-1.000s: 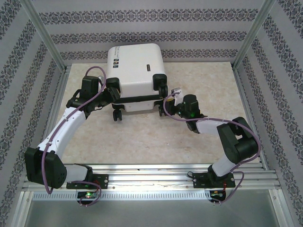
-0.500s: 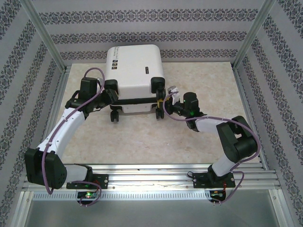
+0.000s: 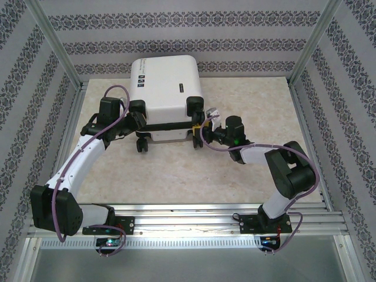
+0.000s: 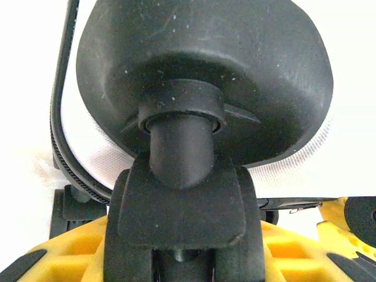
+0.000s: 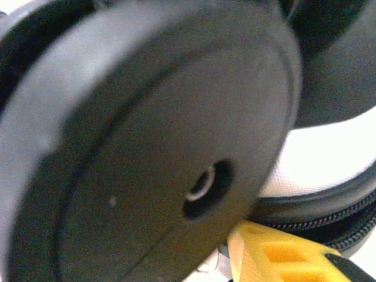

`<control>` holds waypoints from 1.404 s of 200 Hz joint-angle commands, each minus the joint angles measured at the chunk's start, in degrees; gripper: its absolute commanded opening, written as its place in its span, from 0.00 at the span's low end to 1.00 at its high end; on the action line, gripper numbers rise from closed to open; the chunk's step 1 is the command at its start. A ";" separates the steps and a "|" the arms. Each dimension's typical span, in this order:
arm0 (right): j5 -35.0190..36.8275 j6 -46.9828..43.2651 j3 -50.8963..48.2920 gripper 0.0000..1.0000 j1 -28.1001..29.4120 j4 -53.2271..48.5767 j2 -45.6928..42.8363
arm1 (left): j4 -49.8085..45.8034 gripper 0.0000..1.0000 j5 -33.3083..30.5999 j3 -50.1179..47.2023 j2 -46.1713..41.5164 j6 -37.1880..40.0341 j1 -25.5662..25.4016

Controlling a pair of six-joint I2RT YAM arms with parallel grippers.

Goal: Pack the luggage

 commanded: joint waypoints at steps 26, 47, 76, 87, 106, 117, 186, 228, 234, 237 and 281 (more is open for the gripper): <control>6.17 1.83 -5.45 0.47 1.97 4.83 0.56 | 9.75 0.06 2.53 1.41 -5.49 0.21 0.15; 7.79 1.79 -5.42 0.50 2.60 4.62 1.06 | 9.83 0.06 2.68 1.40 -5.48 0.13 0.16; 10.22 2.35 -4.30 0.51 2.88 4.60 1.35 | 9.94 0.05 2.87 1.36 -5.69 -0.04 0.16; 11.06 2.47 -3.69 0.51 3.08 4.43 1.35 | 10.00 0.05 2.86 1.19 -5.78 -0.12 0.23; 13.27 2.56 -2.18 0.52 3.23 3.45 1.60 | 10.15 0.05 2.98 0.96 -5.78 -0.31 0.15; 13.97 2.62 -1.49 0.52 3.32 3.37 1.74 | 10.36 0.06 3.12 0.78 -5.86 -0.40 0.17; 19.87 1.70 1.50 0.35 4.82 0.42 2.53 | 11.34 0.05 3.82 -0.12 -6.07 -1.28 0.11; 13.42 0.27 -0.37 0.16 3.06 1.44 0.76 | 11.06 0.05 3.25 -0.58 -6.72 -0.78 0.07; 11.33 0.34 -0.31 0.15 2.46 1.29 0.65 | 11.04 0.05 3.14 -0.62 -6.76 -0.83 0.08; 10.11 0.36 -0.29 0.14 2.10 1.19 0.55 | 11.04 0.05 3.06 -0.65 -6.76 -0.84 0.09; -14.59 10.71 3.18 0.05 -4.07 5.12 4.22 | 11.29 0.05 3.18 -1.03 -7.00 -0.92 0.11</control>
